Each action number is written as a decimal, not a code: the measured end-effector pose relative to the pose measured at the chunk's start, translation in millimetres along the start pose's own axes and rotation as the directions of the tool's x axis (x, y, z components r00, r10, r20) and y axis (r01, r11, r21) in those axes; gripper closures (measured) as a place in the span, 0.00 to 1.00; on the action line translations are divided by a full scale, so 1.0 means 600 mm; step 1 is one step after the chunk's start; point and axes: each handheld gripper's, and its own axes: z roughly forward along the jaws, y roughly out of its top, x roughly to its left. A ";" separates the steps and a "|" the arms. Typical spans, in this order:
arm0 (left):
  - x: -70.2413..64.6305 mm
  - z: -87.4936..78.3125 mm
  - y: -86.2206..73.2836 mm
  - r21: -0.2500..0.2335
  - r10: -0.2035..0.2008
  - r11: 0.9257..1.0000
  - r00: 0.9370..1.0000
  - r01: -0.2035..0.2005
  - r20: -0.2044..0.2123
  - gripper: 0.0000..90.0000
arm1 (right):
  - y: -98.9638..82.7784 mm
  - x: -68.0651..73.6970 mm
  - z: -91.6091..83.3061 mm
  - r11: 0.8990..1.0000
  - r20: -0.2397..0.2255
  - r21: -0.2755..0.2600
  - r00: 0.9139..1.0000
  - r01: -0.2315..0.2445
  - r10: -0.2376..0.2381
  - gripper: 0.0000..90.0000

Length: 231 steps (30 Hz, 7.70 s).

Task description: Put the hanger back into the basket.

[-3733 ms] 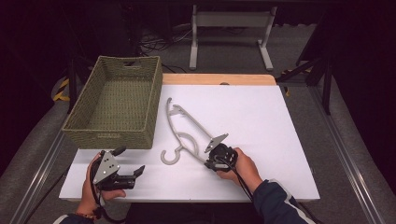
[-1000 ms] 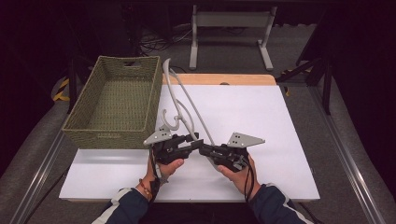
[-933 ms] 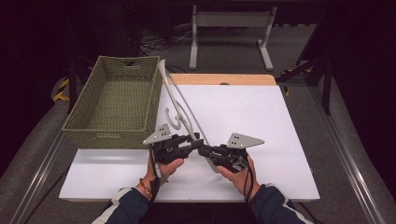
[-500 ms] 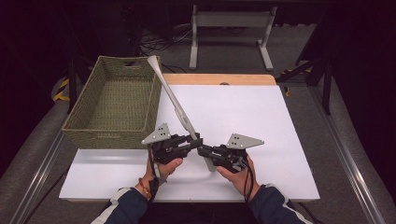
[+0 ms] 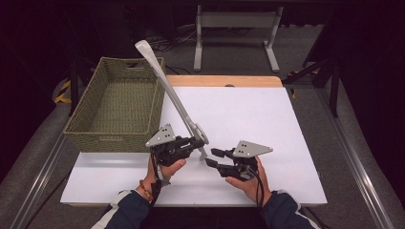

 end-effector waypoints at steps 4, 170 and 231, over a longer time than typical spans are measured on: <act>-0.001 0.005 0.010 0.033 0.022 0.999 0.999 -0.022 -0.025 0.90 | -0.013 -0.017 -0.040 1.000 0.071 0.015 0.997 0.023 -0.024 0.54; 0.054 -0.197 0.041 0.074 0.267 0.963 0.871 -0.260 -0.412 0.08 | -0.067 -0.062 -0.109 0.991 0.313 0.120 0.945 0.065 -0.100 0.28; 0.009 -0.169 -0.117 0.163 0.254 0.964 0.904 -0.209 -0.345 0.06 | -0.083 -0.033 -0.112 0.984 0.389 0.082 0.903 0.160 -0.180 0.15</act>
